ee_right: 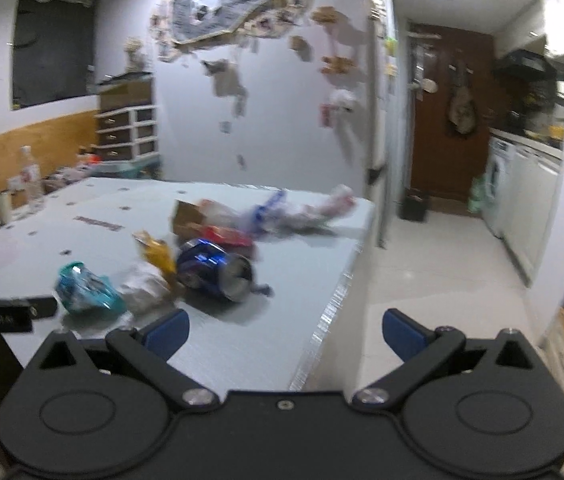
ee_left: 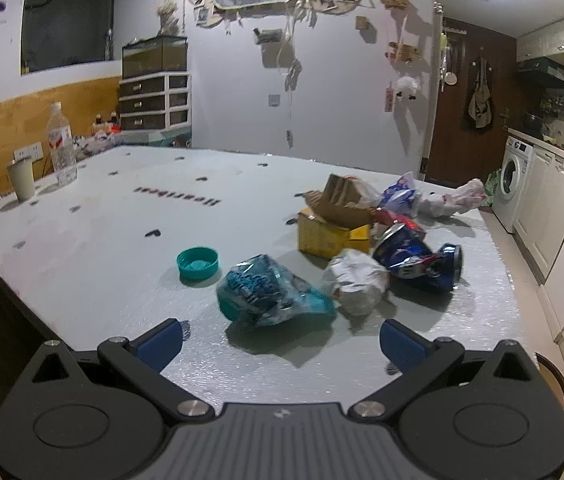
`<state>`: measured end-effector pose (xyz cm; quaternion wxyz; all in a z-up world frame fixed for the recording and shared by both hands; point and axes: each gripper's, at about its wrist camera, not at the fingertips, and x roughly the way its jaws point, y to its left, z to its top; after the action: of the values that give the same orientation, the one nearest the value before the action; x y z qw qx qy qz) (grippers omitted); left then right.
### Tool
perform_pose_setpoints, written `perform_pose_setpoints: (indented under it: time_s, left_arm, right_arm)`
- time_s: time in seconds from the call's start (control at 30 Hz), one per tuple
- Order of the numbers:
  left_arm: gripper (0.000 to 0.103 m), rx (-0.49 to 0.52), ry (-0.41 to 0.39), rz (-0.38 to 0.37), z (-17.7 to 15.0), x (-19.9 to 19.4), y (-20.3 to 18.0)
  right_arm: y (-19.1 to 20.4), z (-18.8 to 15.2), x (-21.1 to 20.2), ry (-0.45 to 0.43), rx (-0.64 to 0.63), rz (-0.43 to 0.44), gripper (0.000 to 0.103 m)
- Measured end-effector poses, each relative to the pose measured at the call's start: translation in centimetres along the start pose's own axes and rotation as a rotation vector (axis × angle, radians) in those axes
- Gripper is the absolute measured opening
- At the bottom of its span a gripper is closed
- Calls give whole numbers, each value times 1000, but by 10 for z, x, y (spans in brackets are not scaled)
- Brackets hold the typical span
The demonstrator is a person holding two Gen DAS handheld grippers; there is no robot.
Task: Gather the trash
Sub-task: 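Move both tools over the table toward the tissue and teal snack bag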
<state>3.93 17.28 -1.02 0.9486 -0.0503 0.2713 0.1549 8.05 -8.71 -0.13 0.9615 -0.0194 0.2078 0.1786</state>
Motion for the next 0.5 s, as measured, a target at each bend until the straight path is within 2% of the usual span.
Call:
perform_pose_setpoints:
  time_s: [0.1,0.2,0.37,0.43,0.5]
  left_arm:
    - [103,-10,38,-10,1,15,12]
    - [103,-15,69,1,1,26,21]
    - [103,-41,113,1,3,44,37]
    - [103,-44,113,13,2,47,42]
    - [103,-60,114,-5,1,51,46]
  right_arm:
    - [15,9,23,-11,-21,54,103]
    - [28,17,50,-5,-3,169,103]
    - [53,24,102,57,54,302,103]
    - [65,25,120,85,62,333,103]
    - [74,24,134,106,77,349,102]
